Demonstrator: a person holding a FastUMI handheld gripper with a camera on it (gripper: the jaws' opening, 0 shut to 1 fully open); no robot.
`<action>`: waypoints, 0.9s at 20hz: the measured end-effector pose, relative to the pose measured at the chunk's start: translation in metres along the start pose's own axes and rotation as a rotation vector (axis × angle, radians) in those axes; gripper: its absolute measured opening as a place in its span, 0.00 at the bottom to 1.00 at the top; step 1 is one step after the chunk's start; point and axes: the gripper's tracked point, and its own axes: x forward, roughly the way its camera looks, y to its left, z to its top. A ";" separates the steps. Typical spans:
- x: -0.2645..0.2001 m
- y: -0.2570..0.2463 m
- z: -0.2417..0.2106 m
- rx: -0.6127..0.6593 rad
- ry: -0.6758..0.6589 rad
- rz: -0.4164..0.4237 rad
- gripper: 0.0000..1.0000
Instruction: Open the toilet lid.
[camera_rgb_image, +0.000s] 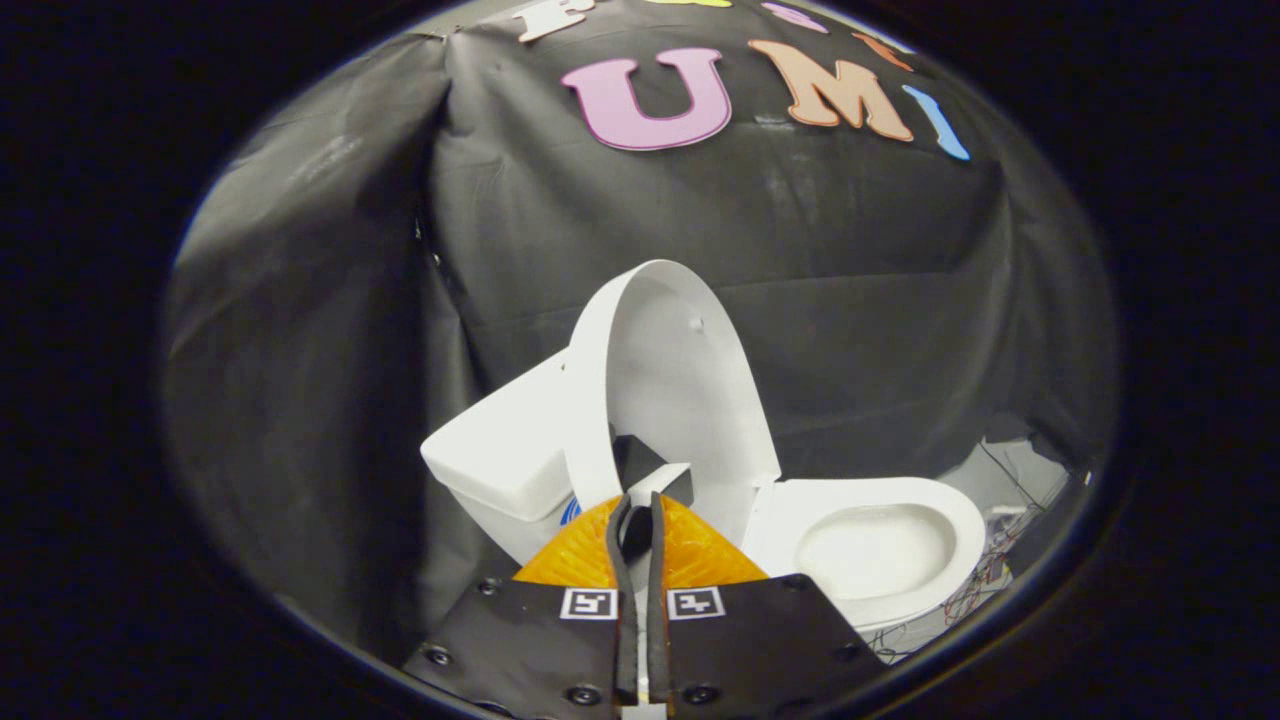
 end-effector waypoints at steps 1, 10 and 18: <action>0.001 -0.001 -0.003 -0.009 -0.009 -0.005 0.04; -0.018 0.017 -0.044 -0.050 0.060 0.158 0.99; -0.086 -0.045 -0.005 -0.028 -0.020 0.128 0.99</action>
